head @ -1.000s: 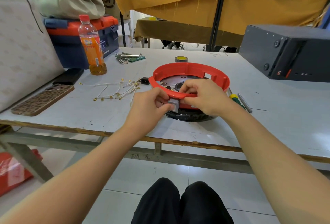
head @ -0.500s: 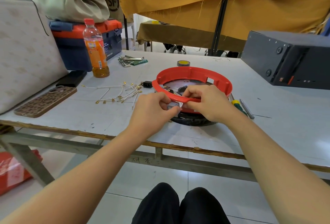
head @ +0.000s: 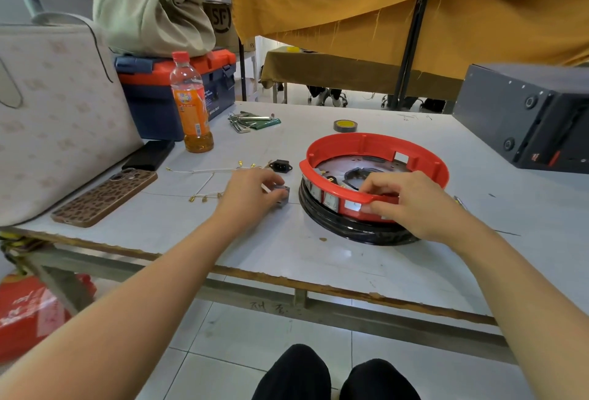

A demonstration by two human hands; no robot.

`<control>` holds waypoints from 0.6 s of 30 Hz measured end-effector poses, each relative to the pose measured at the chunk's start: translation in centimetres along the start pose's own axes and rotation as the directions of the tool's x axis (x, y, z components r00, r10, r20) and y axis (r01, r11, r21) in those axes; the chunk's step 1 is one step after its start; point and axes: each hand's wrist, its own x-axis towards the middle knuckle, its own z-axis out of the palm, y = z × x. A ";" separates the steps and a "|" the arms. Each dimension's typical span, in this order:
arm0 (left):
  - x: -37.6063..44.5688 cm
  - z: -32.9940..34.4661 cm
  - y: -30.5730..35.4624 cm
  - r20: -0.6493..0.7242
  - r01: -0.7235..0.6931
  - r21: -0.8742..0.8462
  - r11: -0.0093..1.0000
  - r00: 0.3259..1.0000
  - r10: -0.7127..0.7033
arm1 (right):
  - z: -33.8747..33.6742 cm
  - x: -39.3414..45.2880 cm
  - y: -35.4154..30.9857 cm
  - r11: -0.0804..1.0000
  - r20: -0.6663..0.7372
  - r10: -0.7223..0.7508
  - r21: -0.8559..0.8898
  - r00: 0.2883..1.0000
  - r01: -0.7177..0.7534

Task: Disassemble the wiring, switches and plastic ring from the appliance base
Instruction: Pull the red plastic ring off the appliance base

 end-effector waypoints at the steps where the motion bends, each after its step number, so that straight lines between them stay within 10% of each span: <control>1: 0.3 0.4 0.0 -0.002 -0.008 0.001 1.000 1.000 0.008 | 0.0 0.0 0.0 1.000 0.000 0.001 0.003 1.000 -0.001; 18: 1.1 1.3 -0.7 -0.033 -0.104 0.041 0.994 0.994 0.106 | -0.1 0.1 -0.4 0.999 0.047 0.025 -0.044 0.999 -0.023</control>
